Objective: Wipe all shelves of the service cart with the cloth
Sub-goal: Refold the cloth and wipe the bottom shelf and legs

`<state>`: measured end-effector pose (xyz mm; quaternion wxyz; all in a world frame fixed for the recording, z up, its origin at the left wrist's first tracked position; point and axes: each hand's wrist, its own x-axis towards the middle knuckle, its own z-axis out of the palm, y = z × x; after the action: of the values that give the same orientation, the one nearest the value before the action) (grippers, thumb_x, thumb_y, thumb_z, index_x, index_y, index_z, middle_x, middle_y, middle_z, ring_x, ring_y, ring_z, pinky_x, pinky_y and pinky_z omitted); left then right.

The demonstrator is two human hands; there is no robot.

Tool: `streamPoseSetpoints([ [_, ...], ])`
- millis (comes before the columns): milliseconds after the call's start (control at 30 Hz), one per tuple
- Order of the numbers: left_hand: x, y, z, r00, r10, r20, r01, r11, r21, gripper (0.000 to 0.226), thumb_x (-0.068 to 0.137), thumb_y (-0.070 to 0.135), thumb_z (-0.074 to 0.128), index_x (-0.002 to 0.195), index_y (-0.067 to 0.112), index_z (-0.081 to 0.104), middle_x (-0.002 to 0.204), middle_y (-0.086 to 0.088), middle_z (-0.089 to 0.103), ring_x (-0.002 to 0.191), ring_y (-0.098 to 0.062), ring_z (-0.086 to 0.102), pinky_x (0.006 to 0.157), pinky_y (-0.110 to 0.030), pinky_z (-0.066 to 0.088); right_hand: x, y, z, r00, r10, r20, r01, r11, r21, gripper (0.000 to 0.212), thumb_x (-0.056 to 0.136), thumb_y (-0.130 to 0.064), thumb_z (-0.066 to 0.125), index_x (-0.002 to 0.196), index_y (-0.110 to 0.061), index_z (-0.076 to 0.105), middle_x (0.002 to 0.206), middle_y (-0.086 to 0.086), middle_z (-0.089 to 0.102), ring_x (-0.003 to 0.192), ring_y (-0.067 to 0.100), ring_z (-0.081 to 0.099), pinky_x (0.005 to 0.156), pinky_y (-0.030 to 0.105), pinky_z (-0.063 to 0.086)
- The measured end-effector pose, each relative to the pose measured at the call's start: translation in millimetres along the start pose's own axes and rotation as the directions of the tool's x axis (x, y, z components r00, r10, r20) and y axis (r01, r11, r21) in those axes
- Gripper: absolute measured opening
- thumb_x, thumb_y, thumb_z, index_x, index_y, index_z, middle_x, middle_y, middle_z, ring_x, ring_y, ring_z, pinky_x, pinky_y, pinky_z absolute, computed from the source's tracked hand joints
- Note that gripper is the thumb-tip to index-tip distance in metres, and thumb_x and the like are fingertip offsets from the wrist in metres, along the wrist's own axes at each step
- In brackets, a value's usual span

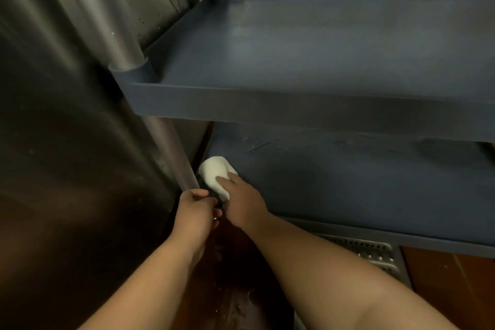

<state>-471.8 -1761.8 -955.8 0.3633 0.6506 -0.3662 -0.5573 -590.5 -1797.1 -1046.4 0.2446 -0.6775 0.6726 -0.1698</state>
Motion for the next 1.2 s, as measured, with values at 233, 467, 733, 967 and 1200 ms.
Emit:
streamPoseSetpoints([
  [233, -8.2, -5.8, 43.1, 0.998, 0.013, 0.067, -0.018, 0.998, 0.063, 0.02, 0.092, 0.007, 0.047, 0.11, 0.014, 0.049, 0.092, -0.014, 0.058, 0.055, -0.016, 0.052, 0.047, -0.026, 0.04, -8.5, 62.1, -44.6, 0.999, 0.047, 0.006, -0.045, 0.979, -0.2, 0.065, 0.096, -0.018, 0.053, 0.155, -0.036, 0.031, 0.165, 0.004, 0.019, 0.142, 0.033, 0.032, 0.111, 0.045, 0.036],
  [467, -32.6, -14.1, 132.5, 0.973, 0.037, 0.226, -0.058, 0.995, 0.085, 0.019, 0.093, 0.001, 0.044, 0.105, 0.016, 0.048, 0.095, -0.007, 0.059, 0.062, -0.016, 0.055, 0.053, -0.026, 0.043, -59.3, 230.2, -168.5, 0.866, 0.468, -0.177, -0.5, 0.82, -0.278, 0.068, 0.097, -0.014, 0.052, 0.156, -0.03, 0.022, 0.16, 0.009, 0.023, 0.137, 0.038, 0.037, 0.106, 0.053, 0.043],
  [733, -35.4, -1.2, 251.4, 0.917, 0.075, 0.392, -0.123, 0.988, 0.098, 0.027, 0.09, -0.005, 0.04, 0.095, 0.021, 0.048, 0.092, -0.007, 0.059, 0.062, -0.016, 0.056, 0.056, -0.027, 0.044, -171.7, 394.8, -265.9, 0.574, 0.75, -0.328, -0.818, 0.539, -0.199, 0.067, 0.096, -0.018, 0.056, 0.154, -0.023, 0.025, 0.154, 0.016, 0.025, 0.135, 0.043, 0.037, 0.105, 0.054, 0.041],
  [967, -41.0, 1.5, 309.1, 0.889, 0.094, 0.448, -0.158, 0.982, 0.108, 0.027, 0.089, -0.004, 0.043, 0.111, 0.011, 0.048, 0.1, -0.013, 0.057, 0.067, -0.016, 0.058, 0.059, -0.031, 0.048, -203.5, 429.3, -294.0, 0.475, 0.796, -0.375, -0.874, 0.477, -0.094, 0.061, 0.091, -0.046, 0.056, 0.144, -0.019, 0.039, 0.146, 0.019, 0.041, 0.133, 0.041, 0.042, 0.104, 0.053, 0.041],
  [1200, -13.5, -3.6, 300.3, 0.9, 0.1, 0.425, -0.152, 0.984, 0.09, 0.024, 0.09, -0.004, 0.041, 0.108, 0.011, 0.047, 0.099, -0.013, 0.056, 0.066, -0.016, 0.058, 0.055, -0.027, 0.047, -176.3, 434.0, -288.6, 0.627, 0.691, -0.358, -0.76, 0.645, -0.087, 0.07, 0.092, -0.045, 0.053, 0.155, -0.032, 0.024, 0.164, 0.008, 0.017, 0.135, 0.044, 0.043, 0.104, 0.053, 0.044],
])
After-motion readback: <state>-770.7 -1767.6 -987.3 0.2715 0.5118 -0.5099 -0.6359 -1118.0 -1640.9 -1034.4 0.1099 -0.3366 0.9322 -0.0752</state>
